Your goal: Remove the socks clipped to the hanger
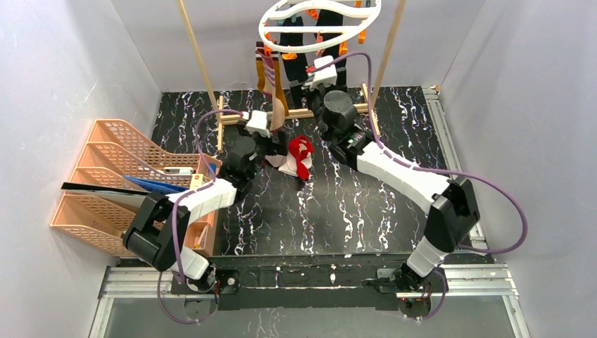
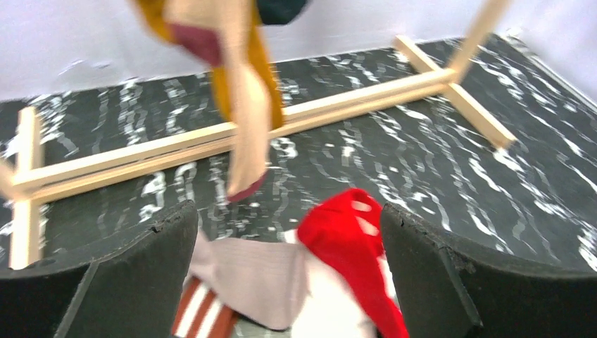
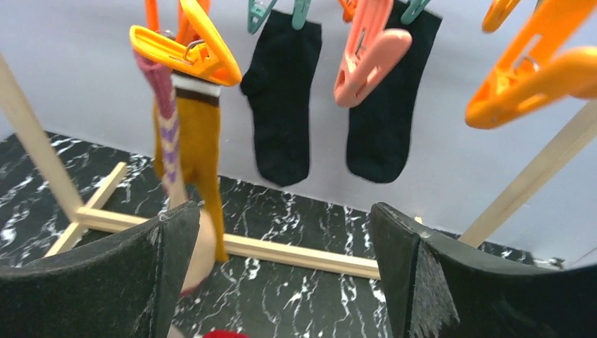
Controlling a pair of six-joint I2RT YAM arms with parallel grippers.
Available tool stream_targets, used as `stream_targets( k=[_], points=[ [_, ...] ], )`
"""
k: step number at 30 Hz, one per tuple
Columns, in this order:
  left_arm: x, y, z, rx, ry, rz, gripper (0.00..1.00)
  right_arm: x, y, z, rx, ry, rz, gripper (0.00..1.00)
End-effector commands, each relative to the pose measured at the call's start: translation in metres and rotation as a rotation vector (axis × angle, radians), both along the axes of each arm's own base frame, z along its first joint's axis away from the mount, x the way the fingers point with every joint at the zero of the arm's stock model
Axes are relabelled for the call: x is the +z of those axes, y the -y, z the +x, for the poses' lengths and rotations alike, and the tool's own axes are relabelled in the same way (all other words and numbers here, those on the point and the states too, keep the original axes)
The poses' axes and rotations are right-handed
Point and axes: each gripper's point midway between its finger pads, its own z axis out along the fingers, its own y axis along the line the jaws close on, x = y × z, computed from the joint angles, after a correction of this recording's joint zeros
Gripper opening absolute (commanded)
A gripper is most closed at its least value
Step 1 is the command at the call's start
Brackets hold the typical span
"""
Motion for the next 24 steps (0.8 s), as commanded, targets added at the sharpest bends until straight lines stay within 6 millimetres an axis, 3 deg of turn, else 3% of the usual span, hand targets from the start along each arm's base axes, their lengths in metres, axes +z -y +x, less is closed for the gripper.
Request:
stream_targets(
  k=[1,11,18,22,23,24],
  points=[
    [-0.014,-0.041,0.024,0.158,-0.036,-0.081,0.98,0.011,0.013,-0.028,0.075,0.001,0.137,0.99],
    [-0.028,-0.029,0.087,0.156,0.015,-0.086,0.98,-0.033,0.049,-0.063,0.058,-0.112,0.173,0.99],
    [-0.03,-0.044,0.135,0.251,0.029,-0.145,0.98,-0.044,0.059,-0.074,0.062,-0.144,0.167,0.99],
    [-0.026,-0.041,0.163,0.218,0.054,-0.177,0.98,-0.05,0.063,-0.078,0.066,-0.157,0.171,0.99],
    [-0.025,-0.038,0.171,0.195,0.056,-0.191,0.94,-0.051,0.064,-0.079,0.066,-0.16,0.172,0.99],
    [-0.026,-0.035,0.179,0.163,0.055,-0.207,0.78,-0.051,0.065,-0.08,0.066,-0.161,0.174,0.99]
  ],
)
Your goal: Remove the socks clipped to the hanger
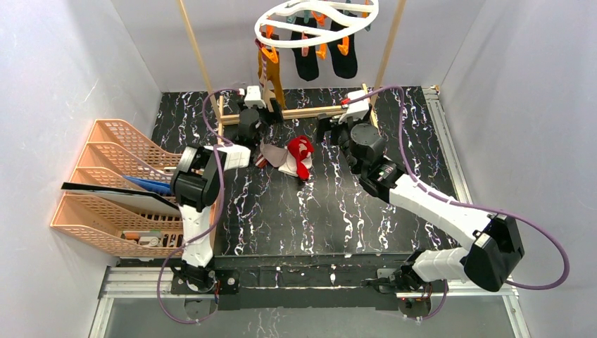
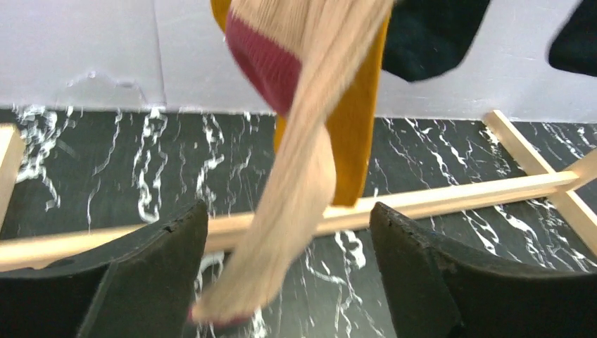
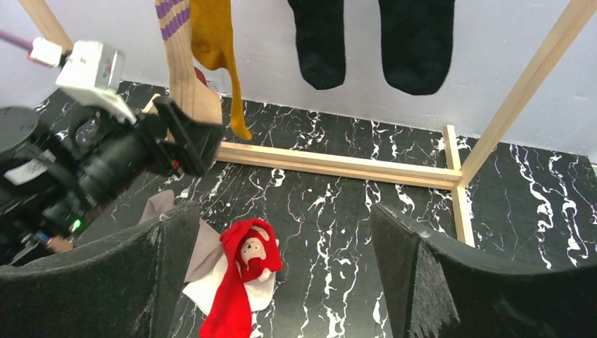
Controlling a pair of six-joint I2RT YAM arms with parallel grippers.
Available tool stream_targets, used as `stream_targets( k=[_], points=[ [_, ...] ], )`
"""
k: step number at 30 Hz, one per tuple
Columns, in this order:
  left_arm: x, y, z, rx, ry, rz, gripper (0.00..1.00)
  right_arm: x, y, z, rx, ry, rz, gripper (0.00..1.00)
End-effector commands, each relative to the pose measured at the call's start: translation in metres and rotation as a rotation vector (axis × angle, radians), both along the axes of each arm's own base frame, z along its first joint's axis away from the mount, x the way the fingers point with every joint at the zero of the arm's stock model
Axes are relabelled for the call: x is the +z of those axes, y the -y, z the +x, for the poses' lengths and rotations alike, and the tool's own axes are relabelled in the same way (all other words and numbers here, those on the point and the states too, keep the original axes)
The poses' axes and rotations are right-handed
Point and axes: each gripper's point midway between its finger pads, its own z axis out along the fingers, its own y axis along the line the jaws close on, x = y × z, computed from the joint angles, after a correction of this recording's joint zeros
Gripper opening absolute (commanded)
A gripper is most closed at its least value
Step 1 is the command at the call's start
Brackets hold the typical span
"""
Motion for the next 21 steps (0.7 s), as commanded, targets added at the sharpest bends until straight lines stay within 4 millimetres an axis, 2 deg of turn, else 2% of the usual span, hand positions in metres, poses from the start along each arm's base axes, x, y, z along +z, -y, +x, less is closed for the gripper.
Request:
stream_targets(
  k=[1,2,3,7,11,15,21],
  points=[
    [0.027,0.01,0.035,-0.099,0.081,-0.101,0.48,0.012,0.009,-0.007,-0.005,0.013,0.048,0.99],
    [0.027,0.012,0.041,-0.126,0.078,-0.131,0.05,0.014,0.011,-0.008,-0.008,0.015,0.051,0.99],
    [0.025,0.013,0.045,-0.136,0.071,-0.166,0.0,0.015,0.014,-0.009,-0.013,0.017,0.05,0.99],
    [0.025,0.024,0.044,-0.222,0.07,-0.186,0.0,0.02,0.023,-0.012,-0.033,0.028,0.045,0.99],
    [0.026,0.023,0.031,-0.24,0.067,-0.174,0.0,0.019,0.023,-0.012,-0.026,0.023,0.051,0.99],
    [0.033,0.012,0.008,-0.22,0.072,-0.151,0.0,0.017,0.016,-0.012,-0.002,0.013,0.06,0.99],
    [0.064,-0.005,-0.033,-0.2,0.12,-0.122,0.0,0.013,0.008,-0.011,0.029,-0.002,0.066,0.98]
  ],
)
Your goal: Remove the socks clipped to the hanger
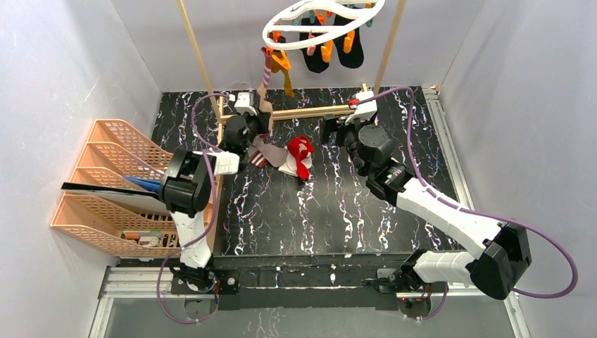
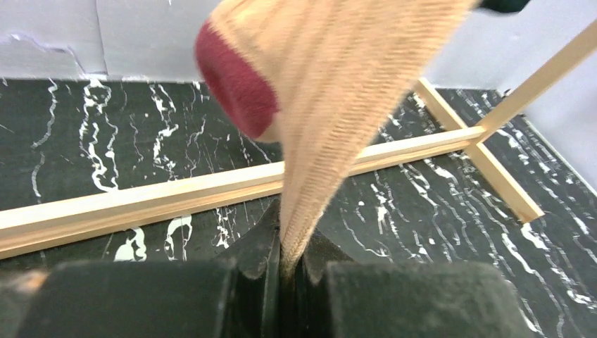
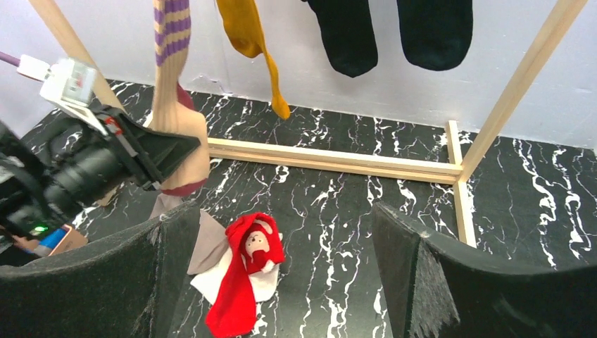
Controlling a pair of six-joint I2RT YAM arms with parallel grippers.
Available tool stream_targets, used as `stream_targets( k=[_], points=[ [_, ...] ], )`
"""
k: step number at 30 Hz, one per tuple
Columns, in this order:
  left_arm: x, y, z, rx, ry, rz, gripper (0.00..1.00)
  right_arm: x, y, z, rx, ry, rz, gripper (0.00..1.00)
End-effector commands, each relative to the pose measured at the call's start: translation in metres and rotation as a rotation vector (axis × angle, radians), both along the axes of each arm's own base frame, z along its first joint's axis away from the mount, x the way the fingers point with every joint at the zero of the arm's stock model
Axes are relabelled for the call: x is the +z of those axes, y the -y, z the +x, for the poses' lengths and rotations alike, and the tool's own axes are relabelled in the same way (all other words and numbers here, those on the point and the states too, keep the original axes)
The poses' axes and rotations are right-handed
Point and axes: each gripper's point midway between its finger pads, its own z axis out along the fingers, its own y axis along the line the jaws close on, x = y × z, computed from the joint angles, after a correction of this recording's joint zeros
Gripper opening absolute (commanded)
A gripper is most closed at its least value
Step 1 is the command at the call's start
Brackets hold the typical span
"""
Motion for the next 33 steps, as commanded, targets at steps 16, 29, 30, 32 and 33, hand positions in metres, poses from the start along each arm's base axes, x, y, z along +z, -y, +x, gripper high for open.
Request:
stream_targets(
  k=[16,29,30,32,33],
  points=[
    [0.138,0.048,-0.138,-0.161,0.297,0.012,0.0,0.021,-0.029,-0.009,0.149,0.022,0.091,0.96],
    [0.114,0.05,-0.189,-0.192,0.238,0.071,0.0,0.063,-0.096,-0.033,0.533,0.108,0.21,0.99],
    [0.112,0.05,-0.191,-0.195,0.234,0.074,0.0,0.067,-0.102,-0.033,0.574,0.11,0.227,0.99],
    [0.111,0.051,-0.195,-0.204,0.231,0.075,0.0,0.077,-0.108,-0.029,0.623,0.108,0.284,0.99],
    [0.109,0.052,-0.197,-0.209,0.227,0.076,0.0,0.081,-0.109,-0.024,0.624,0.111,0.312,0.99]
  ],
)
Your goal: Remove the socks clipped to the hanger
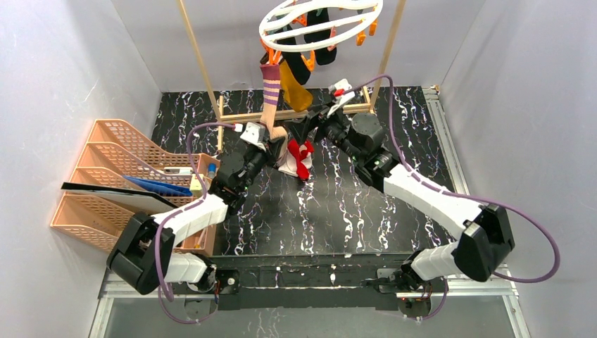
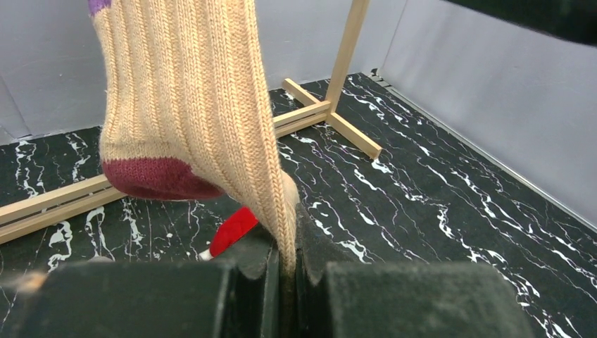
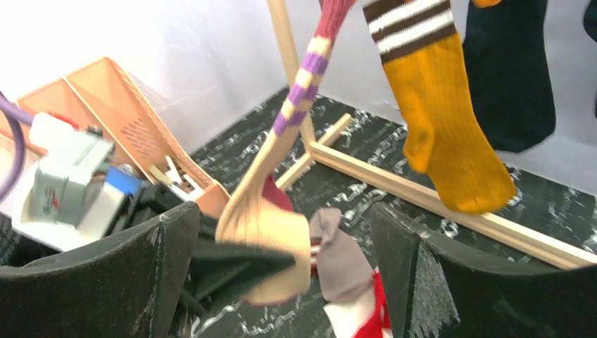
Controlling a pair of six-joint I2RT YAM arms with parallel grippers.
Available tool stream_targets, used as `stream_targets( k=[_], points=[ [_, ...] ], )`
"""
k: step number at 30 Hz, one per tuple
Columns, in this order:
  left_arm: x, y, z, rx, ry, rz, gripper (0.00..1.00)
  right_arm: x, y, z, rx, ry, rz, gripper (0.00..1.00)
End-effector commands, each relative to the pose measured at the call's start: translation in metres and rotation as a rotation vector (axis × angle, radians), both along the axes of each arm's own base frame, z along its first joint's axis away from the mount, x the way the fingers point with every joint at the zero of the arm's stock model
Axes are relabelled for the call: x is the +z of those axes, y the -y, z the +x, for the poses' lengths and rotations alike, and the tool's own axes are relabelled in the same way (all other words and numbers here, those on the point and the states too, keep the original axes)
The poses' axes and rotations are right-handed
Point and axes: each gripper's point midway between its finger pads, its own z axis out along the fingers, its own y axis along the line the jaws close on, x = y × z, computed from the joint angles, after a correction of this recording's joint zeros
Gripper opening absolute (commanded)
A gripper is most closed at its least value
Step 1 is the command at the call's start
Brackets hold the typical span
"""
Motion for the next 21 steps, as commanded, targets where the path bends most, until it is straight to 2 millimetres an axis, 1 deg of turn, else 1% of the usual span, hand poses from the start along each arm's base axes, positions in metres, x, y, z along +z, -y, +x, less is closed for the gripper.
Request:
stream_targets(
  k=[1,2,3,5,10,15,21],
  points=[
    [0.003,-0.002,-0.011,0.004,0.012,0.009,0.0,0.06,-0.014,0.005,0.115,0.068,0.185,0.99],
    [0.003,-0.001,-0.013,-0.001,0.011,0.009,0.0,0.058,-0.018,0.014,0.094,0.052,0.187,0.98],
    [0.003,0.0,-0.015,-0.005,0.011,0.009,0.0,0.065,-0.019,0.02,0.076,0.052,0.201,0.98],
    [0.003,0.002,-0.017,-0.012,0.011,0.009,0.0,0.068,-0.023,0.03,0.055,0.051,0.225,0.98],
    [0.003,0.01,-0.021,-0.038,0.011,0.016,0.0,0.079,-0.032,0.048,0.031,0.051,0.308,0.98],
    [0.003,0.016,-0.025,-0.057,0.013,0.024,0.0,0.089,-0.032,0.072,-0.052,0.059,0.369,0.97],
    [0.007,0.019,-0.028,-0.065,0.02,0.024,0.0,0.102,-0.037,0.09,-0.087,0.082,0.409,0.96]
  ],
)
